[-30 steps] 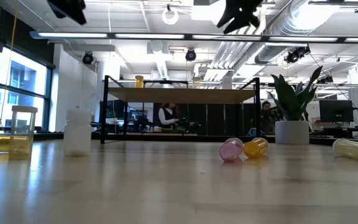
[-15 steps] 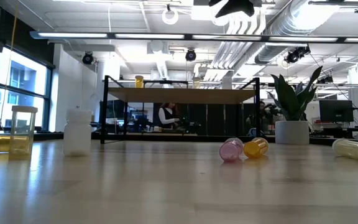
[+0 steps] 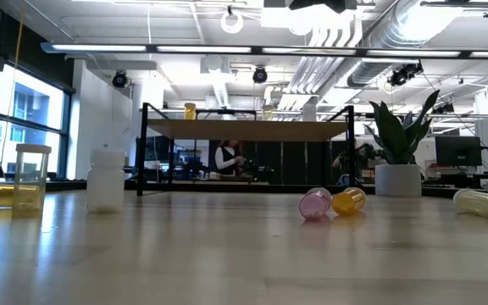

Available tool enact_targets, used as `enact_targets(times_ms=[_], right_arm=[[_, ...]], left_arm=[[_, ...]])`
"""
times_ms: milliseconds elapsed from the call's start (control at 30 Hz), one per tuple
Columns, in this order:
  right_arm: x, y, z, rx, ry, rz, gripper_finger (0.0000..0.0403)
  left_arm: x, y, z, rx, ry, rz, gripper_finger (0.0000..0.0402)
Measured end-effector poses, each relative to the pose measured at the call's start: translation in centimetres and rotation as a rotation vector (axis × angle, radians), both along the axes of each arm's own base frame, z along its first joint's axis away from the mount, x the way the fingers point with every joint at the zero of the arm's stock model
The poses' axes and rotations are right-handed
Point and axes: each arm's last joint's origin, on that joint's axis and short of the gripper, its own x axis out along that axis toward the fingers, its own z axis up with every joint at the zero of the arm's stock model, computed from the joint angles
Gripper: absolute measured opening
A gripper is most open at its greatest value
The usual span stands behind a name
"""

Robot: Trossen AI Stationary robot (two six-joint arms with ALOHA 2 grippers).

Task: Pick and place medicine bottles onto shelf by color
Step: Put the left pink pill bottle on the shelf

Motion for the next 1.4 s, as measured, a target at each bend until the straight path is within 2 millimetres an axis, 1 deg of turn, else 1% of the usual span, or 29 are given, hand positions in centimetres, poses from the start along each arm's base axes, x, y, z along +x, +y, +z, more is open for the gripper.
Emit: enact_targets(times_ms=[167,300,600,733,1167,1400], right_arm=[[0.0,0.2,-0.1,0.022,0.004,-0.009,0.0194],[-0.1,0.2,-0.2,0.024,0.022,-0.01,0.0194],[-0.3,0.2,-0.5,0.027,0.056,-0.013,0.0194],[-0.3,0.2,-0.5,0.027,0.059,-0.013,0.0194],[-0.3,0.2,-0.5,0.041,0.057,-0.025,0.0194],[-0.3,0.2,-0.5,0.047,0.056,-0.03,0.0194]], left_arm=[[-0.1,-1.7,-2.4,0.008,0.018,0.034,0.0227],[-0.3,-2.7,-4.1,0.008,0.024,0.064,0.0227],[0.2,-3.9,-6.6,-0.017,0.025,0.118,0.0227],[0.3,-4.3,-7.7,-0.027,0.078,0.12,0.0227],[0.5,-4.7,-10.2,-0.021,0.118,0.192,0.0227],[0.6,-4.8,-10.6,-0.016,0.115,0.2,0.0227]])
